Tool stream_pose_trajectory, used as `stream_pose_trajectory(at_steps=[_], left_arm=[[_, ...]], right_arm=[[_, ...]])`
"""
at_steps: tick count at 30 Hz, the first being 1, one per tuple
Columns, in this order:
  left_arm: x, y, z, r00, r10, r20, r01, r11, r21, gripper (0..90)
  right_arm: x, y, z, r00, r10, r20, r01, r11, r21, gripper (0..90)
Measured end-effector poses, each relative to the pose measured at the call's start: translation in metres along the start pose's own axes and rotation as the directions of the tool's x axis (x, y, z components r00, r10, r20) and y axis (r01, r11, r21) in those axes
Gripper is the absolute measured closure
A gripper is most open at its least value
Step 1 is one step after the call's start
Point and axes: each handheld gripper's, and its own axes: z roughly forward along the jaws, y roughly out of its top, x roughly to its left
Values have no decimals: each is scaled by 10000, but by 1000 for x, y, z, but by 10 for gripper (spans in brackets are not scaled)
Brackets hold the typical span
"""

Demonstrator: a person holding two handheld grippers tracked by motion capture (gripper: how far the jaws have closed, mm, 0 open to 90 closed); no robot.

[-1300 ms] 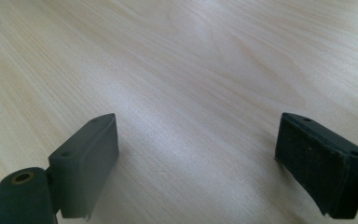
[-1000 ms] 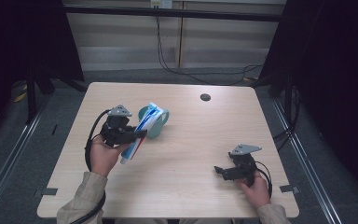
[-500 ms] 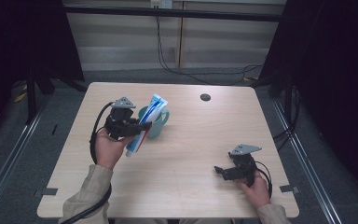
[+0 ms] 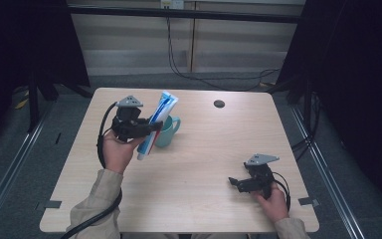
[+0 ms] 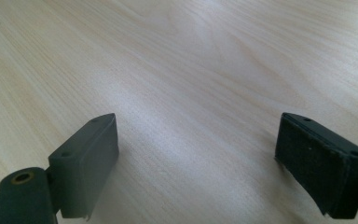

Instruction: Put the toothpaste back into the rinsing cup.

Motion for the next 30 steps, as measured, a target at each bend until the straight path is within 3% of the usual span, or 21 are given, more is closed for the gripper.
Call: stream_pose_trajectory(at_steps=[13, 30], left_arm=[[5, 6, 2, 9990, -219, -378, 202, 9988, -447, 754], [11, 17, 4, 9980, -362, -509, 322, 9966, -764, 753]], right_arm=[[0, 0, 0, 10000, 21, 2, -21, 10000, 5, 127], [0, 0, 0, 10000, 2, 5, -2, 10000, 1, 127]])
